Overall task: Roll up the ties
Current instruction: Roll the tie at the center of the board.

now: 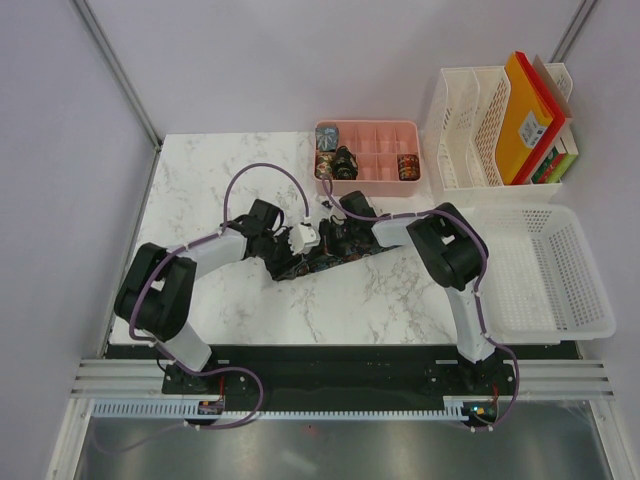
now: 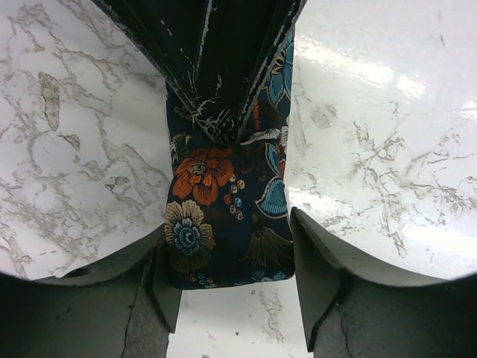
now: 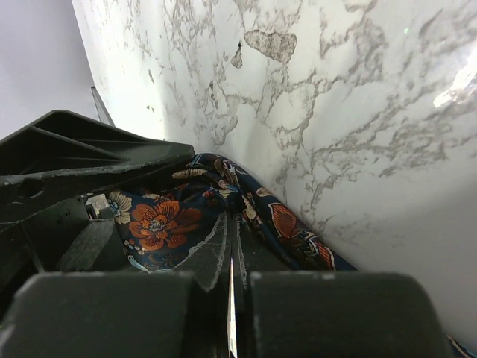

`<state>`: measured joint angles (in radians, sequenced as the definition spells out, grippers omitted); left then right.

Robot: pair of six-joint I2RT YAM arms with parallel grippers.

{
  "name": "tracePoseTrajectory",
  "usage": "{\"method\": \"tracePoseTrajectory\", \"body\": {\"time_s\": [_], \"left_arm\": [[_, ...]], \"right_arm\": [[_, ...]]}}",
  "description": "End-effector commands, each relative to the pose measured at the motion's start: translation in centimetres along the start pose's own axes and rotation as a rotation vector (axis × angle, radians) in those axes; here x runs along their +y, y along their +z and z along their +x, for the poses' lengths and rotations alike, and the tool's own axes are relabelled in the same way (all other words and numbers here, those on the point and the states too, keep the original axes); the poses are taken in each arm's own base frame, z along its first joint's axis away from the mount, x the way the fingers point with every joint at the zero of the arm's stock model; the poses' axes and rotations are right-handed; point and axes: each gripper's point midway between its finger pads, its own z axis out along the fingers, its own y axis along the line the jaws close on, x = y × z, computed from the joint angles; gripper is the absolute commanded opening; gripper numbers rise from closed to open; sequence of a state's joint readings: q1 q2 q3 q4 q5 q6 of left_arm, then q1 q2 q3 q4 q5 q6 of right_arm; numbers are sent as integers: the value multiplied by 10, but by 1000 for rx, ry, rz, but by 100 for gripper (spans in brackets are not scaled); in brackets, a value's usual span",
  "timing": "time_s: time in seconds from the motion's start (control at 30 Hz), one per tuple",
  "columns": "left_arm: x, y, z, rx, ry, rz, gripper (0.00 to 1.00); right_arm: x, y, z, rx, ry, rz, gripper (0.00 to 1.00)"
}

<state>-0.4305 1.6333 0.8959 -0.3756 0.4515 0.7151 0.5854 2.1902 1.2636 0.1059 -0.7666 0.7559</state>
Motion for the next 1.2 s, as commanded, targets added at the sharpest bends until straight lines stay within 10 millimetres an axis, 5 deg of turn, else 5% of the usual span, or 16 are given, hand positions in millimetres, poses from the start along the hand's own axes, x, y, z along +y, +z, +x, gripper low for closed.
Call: {"method": "tracePoseTrajectory", "body": {"time_s": [0.0, 0.13, 0.27, 0.43, 0.63, 0.9, 1.17], "left_arm": [[-5, -7, -19, -60, 36, 44, 63], [-5, -2, -16, -44, 30, 57, 47], [-7, -2, -4, -3, 49, 64, 29], [-10, -3, 5, 32, 53, 68, 25], [-7, -1, 5, 43, 47, 66, 24], [-4, -1, 3, 43, 43, 64, 23], [-4, -1, 3, 45, 47, 64, 23]], "right_arm": [[-43, 9, 6, -21, 8, 135, 0], [-34, 6, 5, -20, 6, 108, 0], [-21, -4, -5, -13, -5, 77, 15], [4, -31, -31, -45, -36, 40, 42], [28, -50, -31, -35, -67, -29, 42], [64, -40, -9, 4, -4, -172, 48], [53, -21, -4, 9, -17, -128, 54]]}}
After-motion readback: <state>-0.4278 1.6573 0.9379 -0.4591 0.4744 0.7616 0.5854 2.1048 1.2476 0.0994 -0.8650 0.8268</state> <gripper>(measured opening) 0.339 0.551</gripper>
